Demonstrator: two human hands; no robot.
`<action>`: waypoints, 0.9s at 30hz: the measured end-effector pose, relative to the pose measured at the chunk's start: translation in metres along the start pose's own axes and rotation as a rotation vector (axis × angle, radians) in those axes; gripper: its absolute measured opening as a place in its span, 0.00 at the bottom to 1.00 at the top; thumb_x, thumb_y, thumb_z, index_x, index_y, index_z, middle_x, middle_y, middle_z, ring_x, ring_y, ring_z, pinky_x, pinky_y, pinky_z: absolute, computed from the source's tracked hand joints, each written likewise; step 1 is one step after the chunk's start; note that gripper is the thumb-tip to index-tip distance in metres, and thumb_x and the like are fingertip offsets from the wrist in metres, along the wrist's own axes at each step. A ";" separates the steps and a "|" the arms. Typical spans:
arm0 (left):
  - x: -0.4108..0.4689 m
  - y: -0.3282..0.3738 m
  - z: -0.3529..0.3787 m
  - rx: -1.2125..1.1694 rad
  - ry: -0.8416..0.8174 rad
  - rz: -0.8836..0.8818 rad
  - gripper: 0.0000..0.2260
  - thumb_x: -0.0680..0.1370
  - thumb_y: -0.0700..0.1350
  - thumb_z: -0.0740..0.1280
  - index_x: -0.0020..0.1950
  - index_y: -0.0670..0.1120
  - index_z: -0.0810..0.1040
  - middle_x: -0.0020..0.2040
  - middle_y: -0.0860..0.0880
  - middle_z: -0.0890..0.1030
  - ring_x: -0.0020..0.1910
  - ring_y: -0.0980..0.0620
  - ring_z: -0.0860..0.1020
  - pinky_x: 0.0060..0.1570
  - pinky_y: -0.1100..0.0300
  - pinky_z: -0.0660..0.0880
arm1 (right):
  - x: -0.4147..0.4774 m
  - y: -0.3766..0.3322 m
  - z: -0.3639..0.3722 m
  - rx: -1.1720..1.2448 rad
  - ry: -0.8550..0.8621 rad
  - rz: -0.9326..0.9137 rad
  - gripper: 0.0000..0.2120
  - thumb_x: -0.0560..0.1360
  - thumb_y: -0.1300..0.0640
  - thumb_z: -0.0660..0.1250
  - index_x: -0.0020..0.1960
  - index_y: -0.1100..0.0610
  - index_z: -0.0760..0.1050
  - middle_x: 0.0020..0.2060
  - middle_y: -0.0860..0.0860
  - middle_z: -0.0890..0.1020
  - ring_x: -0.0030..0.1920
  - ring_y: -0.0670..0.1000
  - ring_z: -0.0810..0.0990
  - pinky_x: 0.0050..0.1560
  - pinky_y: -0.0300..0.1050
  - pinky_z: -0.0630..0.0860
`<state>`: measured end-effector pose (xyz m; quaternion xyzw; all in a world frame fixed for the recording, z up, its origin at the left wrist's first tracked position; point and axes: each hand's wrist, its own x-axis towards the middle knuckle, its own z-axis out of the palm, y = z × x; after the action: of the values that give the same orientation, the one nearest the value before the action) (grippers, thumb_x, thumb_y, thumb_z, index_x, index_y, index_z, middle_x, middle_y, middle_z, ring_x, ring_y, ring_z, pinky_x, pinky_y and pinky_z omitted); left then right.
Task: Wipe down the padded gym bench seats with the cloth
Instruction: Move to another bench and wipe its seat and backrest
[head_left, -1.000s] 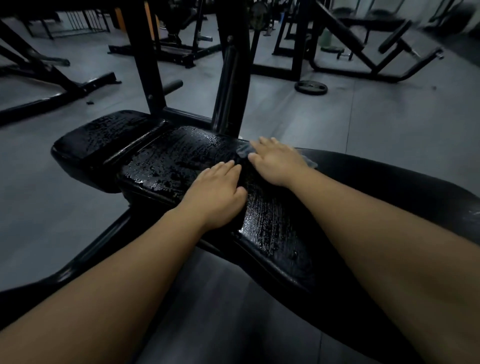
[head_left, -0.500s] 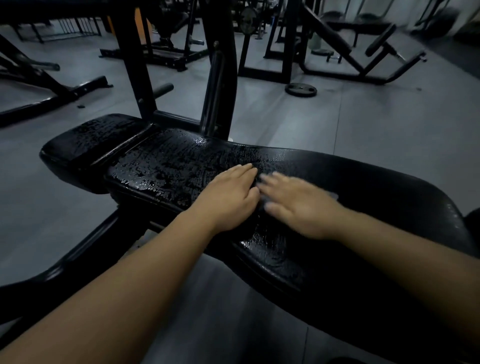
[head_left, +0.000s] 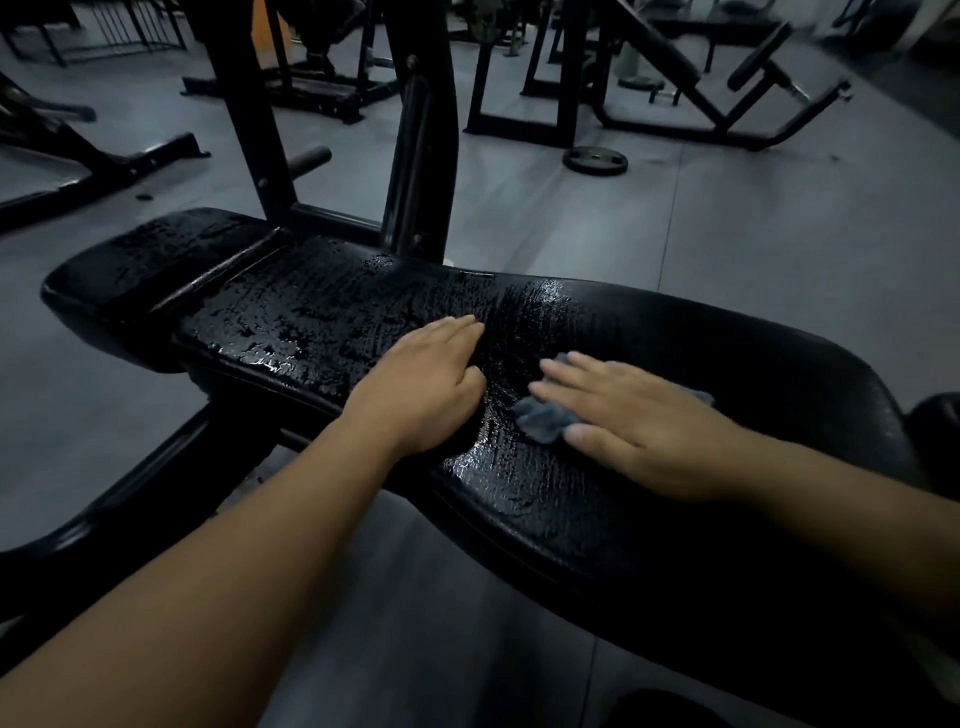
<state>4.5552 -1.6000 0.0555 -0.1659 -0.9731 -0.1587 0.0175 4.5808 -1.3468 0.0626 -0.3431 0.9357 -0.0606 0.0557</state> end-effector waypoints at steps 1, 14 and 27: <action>0.000 0.002 0.000 0.014 -0.001 -0.001 0.26 0.82 0.50 0.53 0.81 0.47 0.57 0.81 0.50 0.56 0.79 0.54 0.53 0.77 0.58 0.48 | 0.006 0.014 -0.001 -0.003 0.025 0.060 0.33 0.77 0.32 0.38 0.80 0.40 0.49 0.80 0.40 0.49 0.80 0.43 0.44 0.79 0.50 0.47; -0.002 0.014 -0.001 0.065 -0.058 -0.006 0.25 0.84 0.48 0.54 0.81 0.45 0.57 0.81 0.48 0.55 0.80 0.51 0.52 0.78 0.57 0.49 | -0.032 -0.026 0.008 0.041 0.026 0.185 0.32 0.78 0.34 0.38 0.80 0.39 0.46 0.80 0.39 0.45 0.79 0.42 0.40 0.79 0.48 0.43; -0.012 0.053 0.017 0.133 -0.090 0.080 0.27 0.83 0.55 0.51 0.81 0.47 0.56 0.82 0.47 0.54 0.80 0.49 0.52 0.78 0.52 0.50 | -0.062 -0.022 0.007 0.021 0.087 0.347 0.30 0.80 0.36 0.42 0.81 0.42 0.49 0.81 0.43 0.49 0.80 0.45 0.45 0.79 0.48 0.45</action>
<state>4.5846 -1.5515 0.0546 -0.2102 -0.9739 -0.0855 -0.0091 4.6422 -1.3236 0.0633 -0.1727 0.9817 -0.0745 0.0281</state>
